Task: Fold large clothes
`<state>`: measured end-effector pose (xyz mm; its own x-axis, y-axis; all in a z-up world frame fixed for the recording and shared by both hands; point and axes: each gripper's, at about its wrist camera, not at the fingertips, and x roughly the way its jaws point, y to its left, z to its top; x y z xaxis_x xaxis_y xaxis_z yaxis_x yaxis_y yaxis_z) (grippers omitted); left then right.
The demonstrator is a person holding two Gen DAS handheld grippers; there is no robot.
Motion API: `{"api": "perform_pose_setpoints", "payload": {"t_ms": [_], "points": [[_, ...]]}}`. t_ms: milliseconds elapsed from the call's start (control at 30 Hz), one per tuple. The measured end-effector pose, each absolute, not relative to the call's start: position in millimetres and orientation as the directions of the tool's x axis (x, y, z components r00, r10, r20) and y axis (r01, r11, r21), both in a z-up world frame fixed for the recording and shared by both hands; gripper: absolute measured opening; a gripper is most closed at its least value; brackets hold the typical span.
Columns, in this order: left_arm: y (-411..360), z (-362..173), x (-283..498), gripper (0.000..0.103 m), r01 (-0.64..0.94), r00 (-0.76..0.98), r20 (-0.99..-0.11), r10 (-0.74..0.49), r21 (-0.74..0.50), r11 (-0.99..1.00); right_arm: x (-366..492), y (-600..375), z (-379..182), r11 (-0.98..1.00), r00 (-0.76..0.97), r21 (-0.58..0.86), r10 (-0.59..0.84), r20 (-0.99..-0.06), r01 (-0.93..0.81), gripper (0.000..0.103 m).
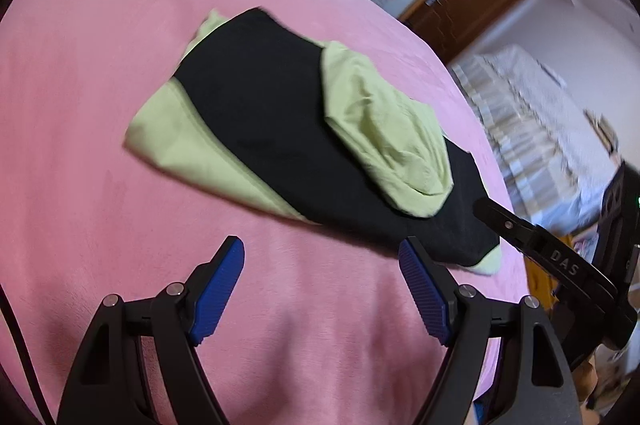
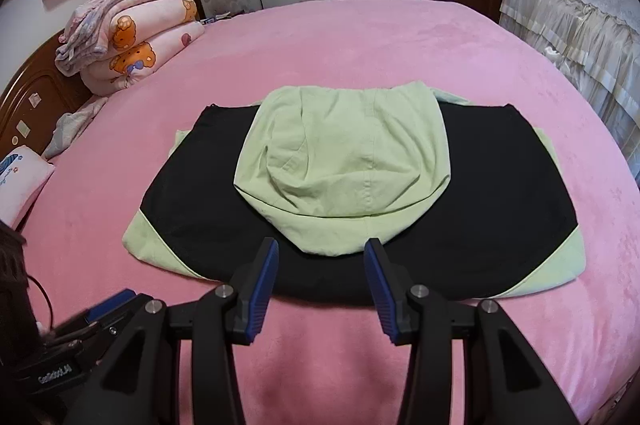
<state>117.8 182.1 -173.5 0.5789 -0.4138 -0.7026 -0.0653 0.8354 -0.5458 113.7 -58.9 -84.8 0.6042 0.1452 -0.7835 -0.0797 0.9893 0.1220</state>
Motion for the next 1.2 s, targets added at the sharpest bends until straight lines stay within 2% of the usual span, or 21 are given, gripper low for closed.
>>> {"api": "perform_pose_setpoints", "payload": {"t_ms": [267, 767, 800, 833, 867, 900, 933, 1067, 1100, 1200], "points": [[211, -217, 133, 0.078, -0.166, 0.619, -0.663, -0.421, -0.634, 0.756, 124, -55, -98, 0.99, 0.599, 0.113, 0.138, -0.789, -0.079, 0.045], [212, -231, 237, 0.077, -0.183, 0.743, -0.58, -0.332, -0.654, 0.734, 149, -66, -115, 0.992, 0.603, 0.108, 0.129, -0.787, -0.071, 0.045], [213, -230, 242, 0.073, -0.186, 0.749, -0.576, -0.328, -0.657, 0.73, 151, -67, -116, 0.992, 0.602, 0.11, 0.129, -0.788, -0.069, 0.045], [212, -229, 247, 0.059, -0.193, 0.757, -0.572, -0.315, -0.657, 0.728, 154, -69, -117, 0.992, 0.602, 0.11, 0.127, -0.788, -0.065, 0.045], [212, -227, 250, 0.05, -0.203, 0.764, -0.574, -0.294, -0.646, 0.736, 158, -71, -118, 0.993, 0.605, 0.106, 0.12, -0.788, -0.059, 0.045], [210, -225, 252, 0.027, -0.208, 0.768, -0.58, -0.272, -0.628, 0.75, 160, -73, -118, 0.993, 0.609, 0.103, 0.116, -0.784, -0.056, 0.045], [209, -223, 254, 0.014, -0.217, 0.77, -0.59, -0.244, -0.601, 0.769, 163, -74, -117, 0.993, 0.615, 0.101, 0.114, -0.78, -0.055, 0.045], [199, -210, 247, 0.007, -0.203, 0.783, -0.59, -0.196, -0.541, 0.816, 185, -72, -114, 0.996, 0.653, 0.07, 0.091, -0.752, -0.058, 0.044], [194, -203, 244, 0.006, -0.194, 0.791, -0.585, -0.179, -0.517, 0.834, 190, -70, -114, 0.996, 0.66, 0.065, 0.09, -0.746, -0.062, 0.041], [181, -182, 237, 0.006, -0.154, 0.819, -0.556, -0.144, -0.454, 0.878, 215, -57, -118, 0.995, 0.662, 0.026, 0.084, -0.745, -0.098, 0.022]]}}
